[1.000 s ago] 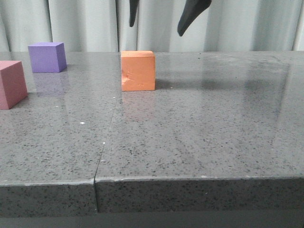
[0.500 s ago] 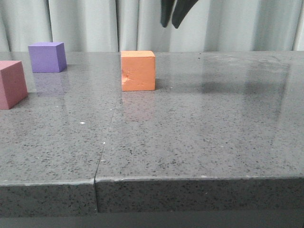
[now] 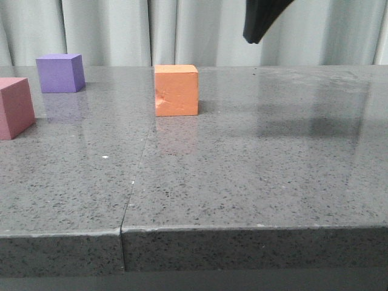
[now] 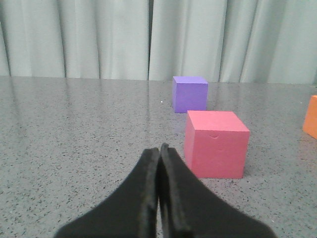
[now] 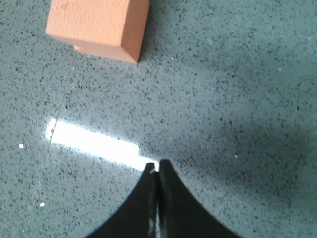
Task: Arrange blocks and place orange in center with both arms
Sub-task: 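Raise the right gripper and withdraw it away from the orange cube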
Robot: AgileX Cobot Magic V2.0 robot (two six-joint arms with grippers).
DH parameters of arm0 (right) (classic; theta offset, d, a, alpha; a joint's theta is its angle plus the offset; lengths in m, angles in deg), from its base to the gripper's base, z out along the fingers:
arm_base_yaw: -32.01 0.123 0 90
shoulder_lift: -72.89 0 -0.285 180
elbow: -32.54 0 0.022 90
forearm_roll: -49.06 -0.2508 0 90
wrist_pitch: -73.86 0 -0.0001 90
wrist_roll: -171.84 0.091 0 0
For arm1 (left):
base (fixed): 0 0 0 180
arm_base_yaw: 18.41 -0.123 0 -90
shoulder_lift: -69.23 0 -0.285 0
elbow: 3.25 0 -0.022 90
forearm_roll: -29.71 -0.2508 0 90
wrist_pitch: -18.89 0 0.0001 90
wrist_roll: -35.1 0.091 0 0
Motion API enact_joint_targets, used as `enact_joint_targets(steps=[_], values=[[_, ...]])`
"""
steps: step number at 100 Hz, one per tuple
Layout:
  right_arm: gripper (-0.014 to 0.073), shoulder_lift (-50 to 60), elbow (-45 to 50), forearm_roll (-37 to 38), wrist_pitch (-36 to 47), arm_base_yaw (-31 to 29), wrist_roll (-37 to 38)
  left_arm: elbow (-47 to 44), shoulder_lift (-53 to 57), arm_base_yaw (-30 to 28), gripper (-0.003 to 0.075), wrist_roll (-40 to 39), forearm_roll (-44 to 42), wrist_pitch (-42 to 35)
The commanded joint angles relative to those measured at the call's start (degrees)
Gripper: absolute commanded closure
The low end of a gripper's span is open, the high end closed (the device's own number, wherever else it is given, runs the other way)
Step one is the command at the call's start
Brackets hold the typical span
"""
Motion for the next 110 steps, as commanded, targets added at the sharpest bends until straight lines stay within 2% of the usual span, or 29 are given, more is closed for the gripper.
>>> enact_joint_targets(steps=[1,28,55,89,110], values=[[0.0662,6.4,4.1,0.5,6.8,-0.2,-0.4,-2.3,1.6,0.5,0.0741,-0.2,0.6,-4.6],[0.0662,18.6,23.5,3.4,20.8,-0.2,-0.4,-2.3,1.6,0.5,0.0741,-0.2,0.6,-4.6],[0.0662,28.7,38.5,6.5,28.8,-0.2,-0.4,-2.3,1.6,0.5,0.0741,-0.2,0.6,-4.6],[0.0662,40.8,51.5,6.6,36.7,-0.2,-0.8,-2.3,1.6,0.5,0.0741,-0.2,0.6,-4.6],[0.0662,48.1,56.3,6.6,37.5,-0.2,-6.3,-2.3,1.6,0.5,0.0741,-0.2,0.0,-5.5]])
